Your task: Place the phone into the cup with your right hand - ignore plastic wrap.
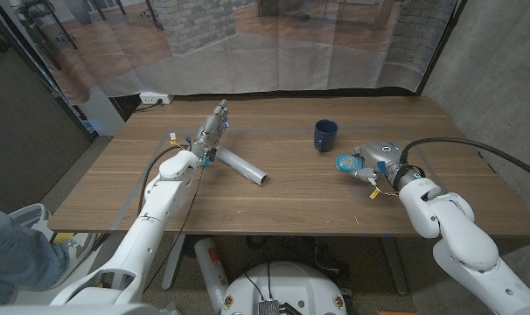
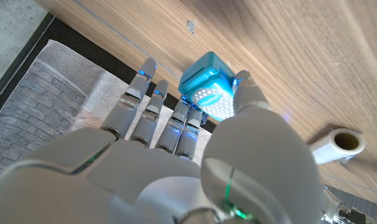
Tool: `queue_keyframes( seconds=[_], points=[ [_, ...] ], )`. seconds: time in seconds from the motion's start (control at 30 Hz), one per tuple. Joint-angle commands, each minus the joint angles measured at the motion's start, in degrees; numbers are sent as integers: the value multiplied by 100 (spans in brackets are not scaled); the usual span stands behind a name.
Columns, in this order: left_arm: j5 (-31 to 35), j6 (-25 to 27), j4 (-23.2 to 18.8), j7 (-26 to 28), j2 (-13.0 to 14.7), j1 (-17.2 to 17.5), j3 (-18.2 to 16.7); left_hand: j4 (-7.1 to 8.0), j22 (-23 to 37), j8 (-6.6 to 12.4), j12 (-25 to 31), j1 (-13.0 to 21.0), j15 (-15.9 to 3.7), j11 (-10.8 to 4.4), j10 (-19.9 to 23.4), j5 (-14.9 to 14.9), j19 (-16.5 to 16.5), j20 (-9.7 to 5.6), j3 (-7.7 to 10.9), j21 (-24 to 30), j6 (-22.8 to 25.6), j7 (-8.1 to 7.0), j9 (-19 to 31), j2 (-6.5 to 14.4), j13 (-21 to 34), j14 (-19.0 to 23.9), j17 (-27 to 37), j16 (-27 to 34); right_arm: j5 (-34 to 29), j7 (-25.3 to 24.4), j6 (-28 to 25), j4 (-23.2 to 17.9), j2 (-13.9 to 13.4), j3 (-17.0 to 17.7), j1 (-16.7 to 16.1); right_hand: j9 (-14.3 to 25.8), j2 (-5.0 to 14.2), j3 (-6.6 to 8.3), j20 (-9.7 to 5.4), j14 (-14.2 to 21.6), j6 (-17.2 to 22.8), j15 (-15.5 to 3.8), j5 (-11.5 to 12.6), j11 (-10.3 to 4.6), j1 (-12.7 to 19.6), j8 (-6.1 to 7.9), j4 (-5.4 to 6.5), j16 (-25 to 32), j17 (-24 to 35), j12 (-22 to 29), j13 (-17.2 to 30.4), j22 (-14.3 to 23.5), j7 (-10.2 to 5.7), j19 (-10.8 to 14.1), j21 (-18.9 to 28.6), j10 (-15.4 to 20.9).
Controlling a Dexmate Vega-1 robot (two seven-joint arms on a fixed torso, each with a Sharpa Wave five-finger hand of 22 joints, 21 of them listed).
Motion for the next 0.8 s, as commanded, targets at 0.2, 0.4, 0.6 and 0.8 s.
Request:
queue_keyframes(
  seconds=[0.2,0.4,0.6,0.8],
  points=[
    [4,28,-86,-7,58,13,-43,6,16,-15,-4,-1,-7,14,-18,12,-95,-65,-32,1,10,-3,24,60,23,-35,10,-2,-44,62,30,29,65,-38,332,15,245,-10,-59,41,546,-590,-42,-59,201,-36,35,9,24,25,12,12,-471,35,-27,116],
    [-6,19,-58,-40,76,-10,-51,6,16,-15,-3,2,-5,20,-15,11,-99,-62,-38,1,11,-2,24,64,24,-36,10,-2,75,183,48,70,96,-60,512,16,258,-17,-62,46,552,-584,-53,-58,198,-49,47,2,26,16,10,12,-471,32,-32,113],
    [-10,26,-117,-56,108,17,-67,6,16,-15,-3,5,-1,12,-16,9,-100,-60,-43,1,11,-5,24,68,24,-35,10,-2,-25,194,89,155,51,-177,735,16,268,-26,-67,56,560,-579,-62,-58,190,-57,60,2,29,11,9,12,-471,34,-34,113],
    [-32,35,-155,-49,137,52,-121,6,16,-14,0,9,-1,24,-9,8,-101,-61,-50,2,15,1,24,73,24,-35,10,-2,-15,202,92,210,51,-237,899,17,276,-33,-84,60,567,-570,-73,-51,191,-66,66,-4,29,12,8,12,-471,47,-33,132]
  ],
)
